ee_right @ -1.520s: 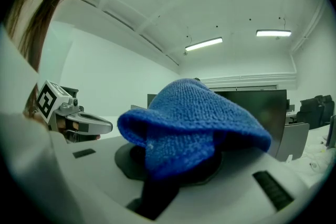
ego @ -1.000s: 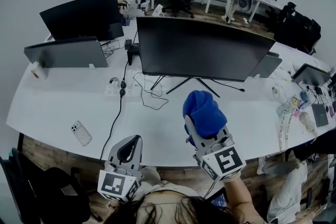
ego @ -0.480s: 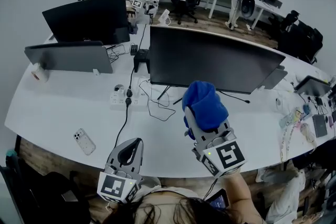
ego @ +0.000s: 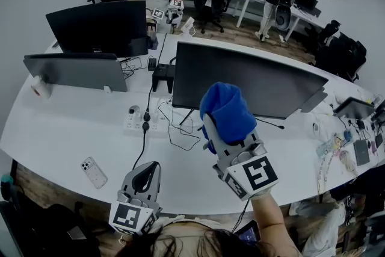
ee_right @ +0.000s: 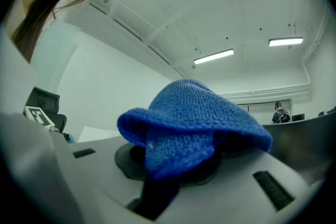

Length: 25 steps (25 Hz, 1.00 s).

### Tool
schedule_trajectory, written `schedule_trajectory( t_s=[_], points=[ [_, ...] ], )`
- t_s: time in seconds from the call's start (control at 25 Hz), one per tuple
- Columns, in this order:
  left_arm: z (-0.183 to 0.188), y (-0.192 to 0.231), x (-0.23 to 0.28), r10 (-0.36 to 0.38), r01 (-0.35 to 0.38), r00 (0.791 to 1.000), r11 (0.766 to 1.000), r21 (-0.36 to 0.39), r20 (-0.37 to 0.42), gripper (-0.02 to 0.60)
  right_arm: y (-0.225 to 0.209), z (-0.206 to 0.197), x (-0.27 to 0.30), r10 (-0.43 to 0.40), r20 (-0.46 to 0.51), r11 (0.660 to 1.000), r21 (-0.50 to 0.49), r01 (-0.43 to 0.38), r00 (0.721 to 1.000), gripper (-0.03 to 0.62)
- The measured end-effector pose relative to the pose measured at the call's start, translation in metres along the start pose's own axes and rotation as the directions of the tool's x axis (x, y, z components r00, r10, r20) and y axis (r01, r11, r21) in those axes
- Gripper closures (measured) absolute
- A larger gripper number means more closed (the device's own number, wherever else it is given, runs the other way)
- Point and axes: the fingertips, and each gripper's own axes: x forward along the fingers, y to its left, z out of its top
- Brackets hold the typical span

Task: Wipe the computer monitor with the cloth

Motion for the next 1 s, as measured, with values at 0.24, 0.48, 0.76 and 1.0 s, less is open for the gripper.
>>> schedule_trajectory(
  t_s=[0.24,0.48,0.76,1.0],
  points=[
    [0.001,0.007,0.011,-0.034,0.034,0.999,0.999,-0.006,-0.003,0.572,-0.005,0.02,0.027,-0.009,0.037,0.999,-0.038,0.01,0.999,0.508],
    [0.001,0.019,0.017,-0.052,0.052,0.998,0.999,-0.01,-0.017,0.572,-0.004,0.025,0.054,-0.005,0.047,0.999,-0.031,0.007,0.999,0.508],
    [-0.003,0.039,0.025,-0.078,0.078,0.996,0.997,-0.02,-0.043,0.572,-0.013,0.031,0.09,-0.046,0.062,0.996,-0.072,0.05,0.997,0.508],
    [-0.002,0.05,0.036,-0.112,0.111,0.992,0.993,-0.025,-0.052,0.572,-0.028,0.035,0.11,-0.085,0.065,0.993,-0.077,0.09,0.994,0.508]
  ],
)
